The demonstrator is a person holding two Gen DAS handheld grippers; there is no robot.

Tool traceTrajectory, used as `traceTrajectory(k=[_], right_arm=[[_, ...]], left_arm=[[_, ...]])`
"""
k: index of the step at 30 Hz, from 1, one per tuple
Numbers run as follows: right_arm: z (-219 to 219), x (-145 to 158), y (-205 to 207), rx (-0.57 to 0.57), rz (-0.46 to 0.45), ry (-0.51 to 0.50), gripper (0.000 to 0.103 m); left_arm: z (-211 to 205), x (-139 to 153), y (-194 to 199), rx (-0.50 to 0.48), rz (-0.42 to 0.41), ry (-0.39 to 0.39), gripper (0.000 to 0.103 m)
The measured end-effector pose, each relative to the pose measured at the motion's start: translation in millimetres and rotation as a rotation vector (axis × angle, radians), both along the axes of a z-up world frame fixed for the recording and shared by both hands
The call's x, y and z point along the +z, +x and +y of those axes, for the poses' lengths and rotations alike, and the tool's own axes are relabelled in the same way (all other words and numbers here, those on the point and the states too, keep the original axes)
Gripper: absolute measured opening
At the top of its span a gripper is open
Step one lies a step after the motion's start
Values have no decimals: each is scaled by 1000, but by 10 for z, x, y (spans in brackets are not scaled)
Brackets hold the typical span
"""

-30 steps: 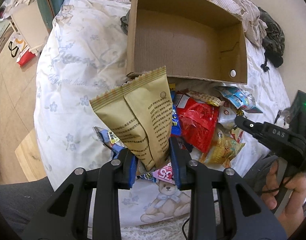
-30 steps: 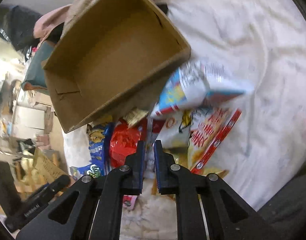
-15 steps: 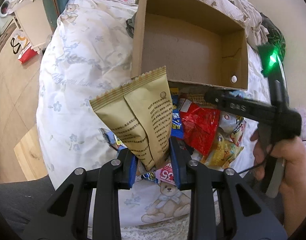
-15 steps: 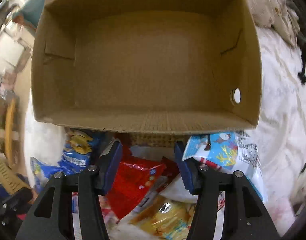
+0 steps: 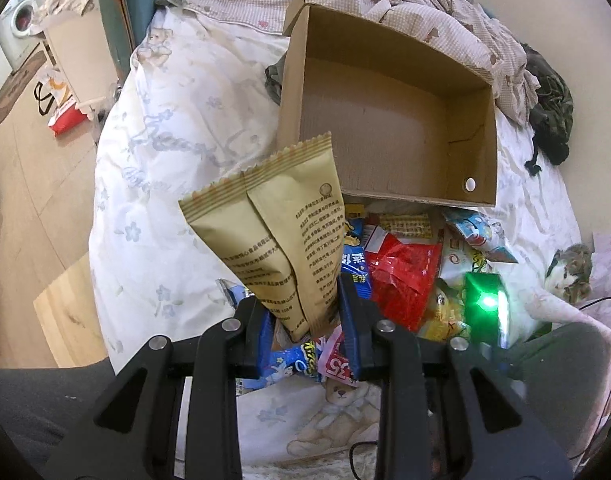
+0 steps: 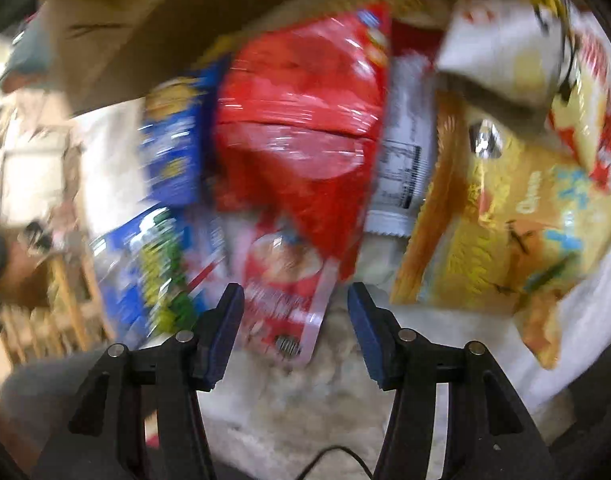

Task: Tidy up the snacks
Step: 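Grasp the pink-and-white pouch with the right gripper while the left holds the tan bag, then carry both snacks over the cardboard box and open both grippers inside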

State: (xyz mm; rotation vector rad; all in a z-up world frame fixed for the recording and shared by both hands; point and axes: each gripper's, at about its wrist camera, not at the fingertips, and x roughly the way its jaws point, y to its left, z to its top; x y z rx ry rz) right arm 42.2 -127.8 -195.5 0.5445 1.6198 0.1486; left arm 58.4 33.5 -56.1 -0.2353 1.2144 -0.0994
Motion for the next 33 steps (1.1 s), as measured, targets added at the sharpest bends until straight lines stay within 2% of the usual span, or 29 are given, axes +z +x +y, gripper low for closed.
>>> traceTrajectory(k=[4,8,13,15,17,19,25,28,32,33], right_arm=[[231,58,43,-34,-21,-79,68],[497,81,71,27,-93,-231,68],[814,39,-53,156,-164,-317,59],[814,28,-150,176,-181,-321,46],[741,45,-240,179,-184,-271,29],[651,99,-277,172,-198,-186,25],[515,315,-596,196,-197,21,23],[511,540,-735,217,-203,96,23],[335,941,-764,230,-290,156,23],[155,1032,-667,225,-318,159,23]], left_arm=[[8,-15,-4,6,11,-16,25],[-50,34,-22,-12,-12,-8,25],[-42,74,-60,-20,-29,-4,25],[-29,70,-69,-18,-24,-13,25],[-22,78,-74,-16,-23,-23,25],[-20,99,-84,-15,-31,-25,25],[2,86,-86,-6,-30,-12,25],[11,55,-79,1,-21,-5,25],[-30,89,-42,-16,-26,3,25],[-57,114,-22,-26,-29,10,25]])
